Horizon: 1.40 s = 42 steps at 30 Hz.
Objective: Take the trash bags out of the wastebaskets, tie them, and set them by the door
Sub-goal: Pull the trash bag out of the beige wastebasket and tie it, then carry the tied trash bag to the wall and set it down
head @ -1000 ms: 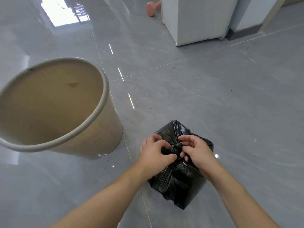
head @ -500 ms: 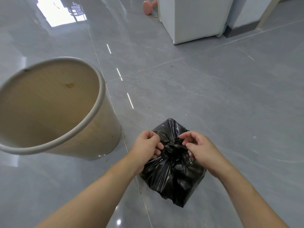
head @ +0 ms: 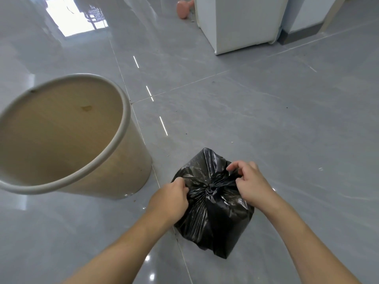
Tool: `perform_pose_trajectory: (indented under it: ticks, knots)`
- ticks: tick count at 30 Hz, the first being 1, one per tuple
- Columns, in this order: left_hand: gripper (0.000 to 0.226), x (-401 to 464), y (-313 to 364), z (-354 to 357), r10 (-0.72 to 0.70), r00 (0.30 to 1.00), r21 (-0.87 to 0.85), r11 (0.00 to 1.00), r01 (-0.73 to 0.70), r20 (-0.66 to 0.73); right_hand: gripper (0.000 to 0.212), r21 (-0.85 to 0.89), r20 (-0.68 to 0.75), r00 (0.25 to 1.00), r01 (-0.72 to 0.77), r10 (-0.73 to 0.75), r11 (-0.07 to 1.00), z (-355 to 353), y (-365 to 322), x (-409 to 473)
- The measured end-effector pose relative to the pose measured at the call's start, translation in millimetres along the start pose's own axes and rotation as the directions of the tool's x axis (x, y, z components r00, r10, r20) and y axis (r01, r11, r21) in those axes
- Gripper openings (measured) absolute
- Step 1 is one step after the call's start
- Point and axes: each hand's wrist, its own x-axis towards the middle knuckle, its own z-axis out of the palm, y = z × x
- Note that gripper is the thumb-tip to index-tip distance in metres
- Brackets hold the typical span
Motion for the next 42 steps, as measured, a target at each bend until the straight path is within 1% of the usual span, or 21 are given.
perform_pose_trajectory:
  ticks: [2, 4, 5, 6, 7, 9, 11, 12, 14, 16, 18, 20, 22, 24, 25, 29, 31, 34, 38, 40, 42]
  knots:
    - [0.018, 1.1, 0.5, 1.6, -0.080, 0.997, -0.059, 0.995, 0.081, 0.020, 0.043, -0.098, 0.062, 0.995, 0.083, -0.077, 0.992, 5.0, -3.8, -5.1]
    - [0.009, 2.2, -0.2, 0.5, -0.140, 0.988, -0.239, 0.959, 0.151, 0.064, 0.034, -0.208, 0.145, 0.980, 0.168, -0.139, 0.964, 8.6, -5.8, -10.3]
    - [0.004, 2.5, -1.5, -1.1, -0.152, 0.984, -0.314, 0.933, 0.175, 0.096, 0.033, -0.294, 0.176, 0.972, 0.205, -0.158, 0.933, 9.7, -4.7, -11.2]
    - [0.008, 2.3, -2.2, -3.8, -0.159, 0.979, -0.357, 0.914, 0.194, 0.126, 0.034, -0.388, 0.192, 0.966, 0.237, -0.173, 0.891, 10.2, -3.7, -11.1]
    - [0.014, 3.3, -3.1, -5.6, -0.163, 0.975, -0.384, 0.899, 0.209, 0.150, 0.034, -0.471, 0.186, 0.966, 0.248, -0.179, 0.847, 10.8, -3.3, -10.5]
    - [0.027, 4.2, -1.5, -9.1, -0.165, 0.967, -0.397, 0.888, 0.232, 0.196, 0.027, -0.590, 0.122, 0.976, 0.219, -0.182, 0.777, 12.3, -9.6, -11.1]
    - [0.034, 3.6, 3.5, -11.4, -0.148, 0.964, -0.335, 0.917, 0.218, 0.221, 0.022, -0.662, 0.073, 0.978, 0.195, -0.197, 0.724, 15.6, -19.4, -11.3]
    - [0.031, 3.2, 6.6, -12.7, -0.134, 0.970, -0.285, 0.940, 0.190, 0.205, 0.020, -0.670, 0.061, 0.977, 0.191, -0.203, 0.717, 17.1, -23.4, -10.4]
    - [0.022, 2.8, 12.0, -15.9, -0.108, 0.991, -0.213, 0.969, 0.123, 0.083, 0.017, -0.645, 0.056, 0.978, 0.189, -0.202, 0.740, 17.7, -29.2, -8.8]
    - [0.027, 1.3, 18.6, -20.4, -0.038, 0.997, -0.220, 0.975, 0.023, -0.068, 0.019, -0.617, 0.066, 0.980, 0.187, -0.186, 0.765, 12.8, -35.9, -9.6]
    - [0.035, 0.5, 23.6, -25.1, 0.011, 0.993, -0.260, 0.965, -0.043, -0.122, 0.024, -0.615, 0.067, 0.983, 0.177, -0.173, 0.769, 1.9, -47.8, -10.9]
    - [0.042, -1.9, 26.8, -31.4, 0.026, 0.990, -0.376, 0.924, -0.075, -0.136, 0.026, -0.615, 0.064, 0.983, 0.174, -0.171, 0.769, -13.8, -66.2, -15.0]
    - [0.034, -9.6, 32.0, -44.1, 0.016, 0.980, -0.551, 0.825, -0.125, -0.199, 0.025, -0.594, 0.046, 0.985, 0.161, -0.167, 0.788, -31.6, -89.0, -23.6]
    - [0.027, -23.3, 46.0, -70.3, -0.019, 0.977, -0.658, 0.742, -0.128, -0.212, 0.025, -0.572, 0.028, 0.990, 0.127, -0.135, 0.810, -52.4, -119.7, -36.5]
    - [0.026, -32.5, 55.9, -88.4, -0.039, 0.979, -0.676, 0.729, -0.108, -0.199, 0.025, -0.565, 0.033, 0.993, 0.111, -0.112, 0.818, -63.9, -138.0, -44.1]
    - [0.024, -72.4, 104.2, -189.3, -0.088, 0.988, -0.678, 0.735, -0.024, -0.130, 0.026, -0.545, 0.056, 0.998, 0.039, -0.010, 0.838, -127.7, -228.4, -79.8]
    - [0.024, -90.1, 125.7, -254.8, -0.079, 0.988, -0.662, 0.749, -0.028, -0.131, 0.026, -0.514, 0.074, 0.997, 0.024, 0.016, 0.858, -169.9, -282.7, -100.0]
    - [0.023, -122.5, 156.8, -373.0, -0.084, 0.982, -0.613, 0.789, -0.039, -0.170, 0.027, -0.454, 0.110, 0.993, 0.024, 0.030, 0.891, -241.5, -375.4, -133.3]
    - [0.020, -187.2, 203.5, -544.7, -0.085, 0.971, -0.504, 0.863, -0.040, -0.223, 0.027, -0.449, 0.171, 0.984, 0.129, -0.056, 0.884, -330.4, -510.0, -191.2]
    - [0.022, -223.5, 223.4, -617.8, -0.023, 0.952, -0.399, 0.911, -0.105, -0.304, 0.029, -0.508, 0.220, 0.967, 0.226, -0.129, 0.831, -365.2, -570.7, -227.9]
    - [0.022, -257.0, 235.4, -676.0, 0.044, 0.907, -0.260, 0.951, -0.167, -0.418, 0.031, -0.597, 0.225, 0.938, 0.348, -0.265, 0.723, -392.6, -619.0, -262.1]
